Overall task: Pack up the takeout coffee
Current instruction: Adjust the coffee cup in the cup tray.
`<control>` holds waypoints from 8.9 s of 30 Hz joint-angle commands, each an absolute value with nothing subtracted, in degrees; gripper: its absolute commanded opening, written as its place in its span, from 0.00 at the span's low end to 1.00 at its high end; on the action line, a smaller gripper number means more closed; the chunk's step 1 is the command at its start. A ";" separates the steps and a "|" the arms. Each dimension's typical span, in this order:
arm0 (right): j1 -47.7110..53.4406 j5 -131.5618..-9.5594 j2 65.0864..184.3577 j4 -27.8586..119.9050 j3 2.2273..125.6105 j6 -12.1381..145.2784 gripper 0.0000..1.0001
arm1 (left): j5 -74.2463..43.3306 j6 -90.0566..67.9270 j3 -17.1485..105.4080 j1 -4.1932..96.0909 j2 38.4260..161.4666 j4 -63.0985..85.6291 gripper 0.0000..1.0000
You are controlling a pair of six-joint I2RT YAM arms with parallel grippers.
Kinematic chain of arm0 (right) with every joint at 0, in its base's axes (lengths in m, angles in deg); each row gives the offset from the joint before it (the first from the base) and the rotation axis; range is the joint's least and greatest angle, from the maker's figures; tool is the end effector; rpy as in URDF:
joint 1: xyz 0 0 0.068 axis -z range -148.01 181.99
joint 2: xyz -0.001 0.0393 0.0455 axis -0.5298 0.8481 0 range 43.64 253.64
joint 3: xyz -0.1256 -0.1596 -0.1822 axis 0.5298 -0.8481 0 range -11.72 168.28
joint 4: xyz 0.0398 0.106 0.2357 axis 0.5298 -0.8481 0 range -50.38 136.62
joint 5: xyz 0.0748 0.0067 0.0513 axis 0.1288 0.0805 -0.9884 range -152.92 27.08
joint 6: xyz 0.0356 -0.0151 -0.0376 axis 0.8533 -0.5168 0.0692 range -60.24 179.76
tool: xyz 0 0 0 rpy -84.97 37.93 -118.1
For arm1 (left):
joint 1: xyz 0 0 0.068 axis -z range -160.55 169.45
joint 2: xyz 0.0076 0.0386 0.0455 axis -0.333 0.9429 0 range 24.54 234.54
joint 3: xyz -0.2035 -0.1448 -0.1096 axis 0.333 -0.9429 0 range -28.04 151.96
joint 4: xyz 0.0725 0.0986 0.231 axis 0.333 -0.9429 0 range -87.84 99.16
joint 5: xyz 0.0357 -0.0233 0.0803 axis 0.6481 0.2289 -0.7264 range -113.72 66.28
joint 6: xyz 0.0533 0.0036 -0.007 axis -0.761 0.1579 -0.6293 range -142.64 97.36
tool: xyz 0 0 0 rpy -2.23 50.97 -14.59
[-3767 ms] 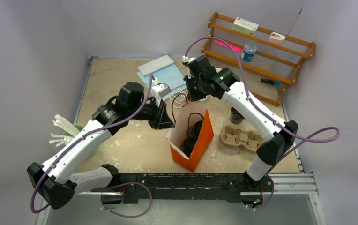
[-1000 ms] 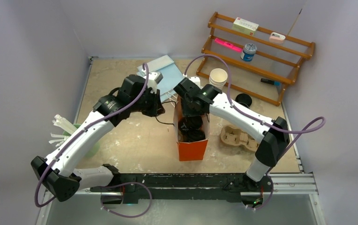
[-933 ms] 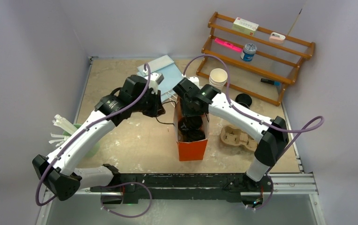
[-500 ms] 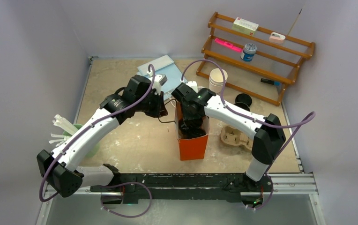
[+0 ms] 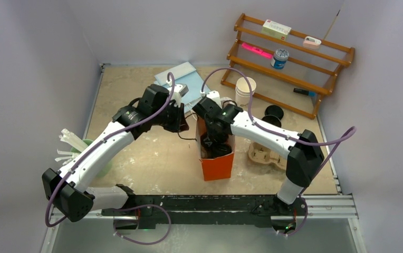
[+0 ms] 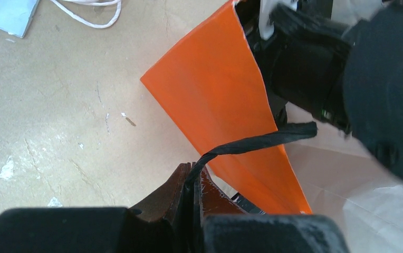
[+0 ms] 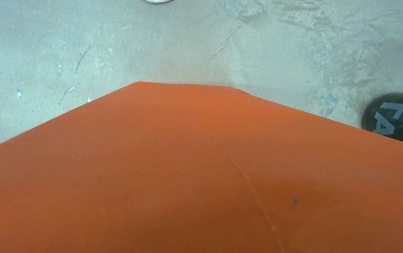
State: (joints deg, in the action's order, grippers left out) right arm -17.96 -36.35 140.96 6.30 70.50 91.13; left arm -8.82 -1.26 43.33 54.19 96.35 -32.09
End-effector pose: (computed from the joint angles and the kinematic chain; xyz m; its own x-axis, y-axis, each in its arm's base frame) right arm 0.2477 0.2698 0.2823 -0.7237 -0.1373 -0.6764 -0.1693 0.9854 -0.0189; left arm 0.2118 -0.1580 0.3503 -0.7673 0.1032 -0.6329 0.4604 0.7758 -0.4316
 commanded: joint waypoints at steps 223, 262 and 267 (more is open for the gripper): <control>-27.77 -51.12 120.28 -0.69 55.10 74.38 0.00 | 19.40 -12.58 55.54 54.69 108.29 -49.11 0.06; -28.08 -66.33 121.71 -4.24 52.27 73.21 0.00 | 18.29 -13.18 58.60 54.52 113.65 -50.30 0.06; -28.68 -65.17 122.90 -3.24 51.02 74.38 0.00 | 18.36 -13.94 58.26 54.50 113.37 -51.10 0.06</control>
